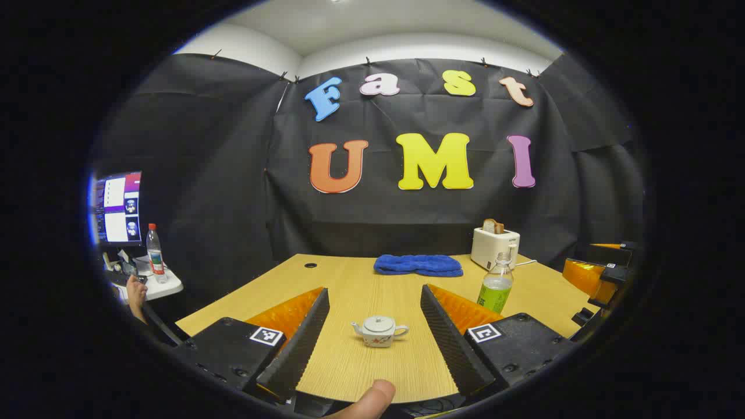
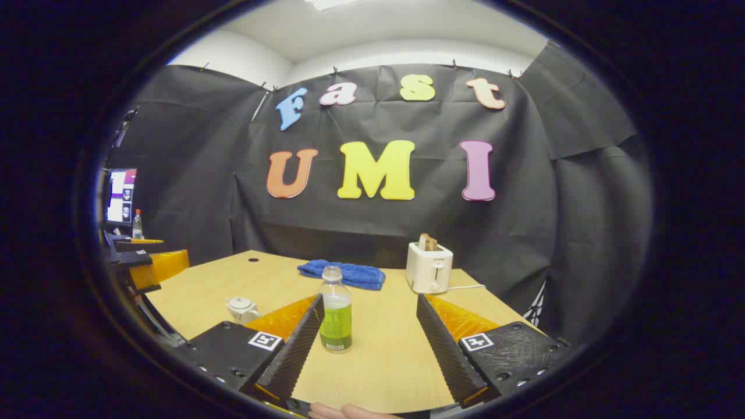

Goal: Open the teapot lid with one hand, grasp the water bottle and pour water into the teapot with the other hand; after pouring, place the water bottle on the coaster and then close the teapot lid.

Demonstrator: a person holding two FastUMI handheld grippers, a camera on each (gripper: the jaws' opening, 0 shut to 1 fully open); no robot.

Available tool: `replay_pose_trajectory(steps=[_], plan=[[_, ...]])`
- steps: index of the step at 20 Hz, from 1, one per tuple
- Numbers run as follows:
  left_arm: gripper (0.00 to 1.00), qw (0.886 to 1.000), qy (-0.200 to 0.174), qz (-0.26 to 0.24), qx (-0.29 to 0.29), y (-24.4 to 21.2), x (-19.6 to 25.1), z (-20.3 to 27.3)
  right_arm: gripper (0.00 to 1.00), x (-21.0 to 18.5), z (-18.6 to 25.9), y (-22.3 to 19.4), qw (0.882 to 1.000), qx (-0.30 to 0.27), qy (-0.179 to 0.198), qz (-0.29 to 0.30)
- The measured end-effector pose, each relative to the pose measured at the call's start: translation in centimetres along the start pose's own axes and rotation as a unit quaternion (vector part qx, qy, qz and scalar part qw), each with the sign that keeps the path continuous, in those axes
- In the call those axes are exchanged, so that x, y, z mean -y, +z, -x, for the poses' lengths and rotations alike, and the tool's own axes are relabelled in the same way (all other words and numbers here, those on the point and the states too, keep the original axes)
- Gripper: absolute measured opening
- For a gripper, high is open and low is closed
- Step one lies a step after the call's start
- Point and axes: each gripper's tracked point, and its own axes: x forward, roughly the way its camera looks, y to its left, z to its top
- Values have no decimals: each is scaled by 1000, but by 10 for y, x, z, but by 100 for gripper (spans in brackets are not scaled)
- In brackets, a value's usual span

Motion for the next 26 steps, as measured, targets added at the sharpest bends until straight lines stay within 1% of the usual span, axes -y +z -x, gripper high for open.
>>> replay_pose_trajectory(steps=[1,2,3,12,17,20,24,26], plan=[[99,1000,4,-1,-4,-3,-2,-1,93,4,0,0,1000,1,-4,-1],[99,1000,8,0,-7,-4,-5,-2,93,5,0,0,1000,0,-6,-2],[99,1000,6,3,-7,-3,-6,-3,95,4,-1,0,1000,-1,-5,-1],[99,1000,7,5,-21,-10,-8,-5,95,2,-5,-6,1000,-6,-2,2],[99,1000,1,5,-14,-9,-7,-13,95,2,-9,-10,1000,-11,-2,1],[99,1000,-9,7,-1,-12,-3,-31,96,5,-12,-14,1000,-12,-10,7],[99,999,-35,3,-18,-38,5,-67,95,11,-19,-18,1000,-15,-19,9],[99,999,-35,-3,-26,-55,3,-88,95,14,-22,-22,999,-19,-24,8]])
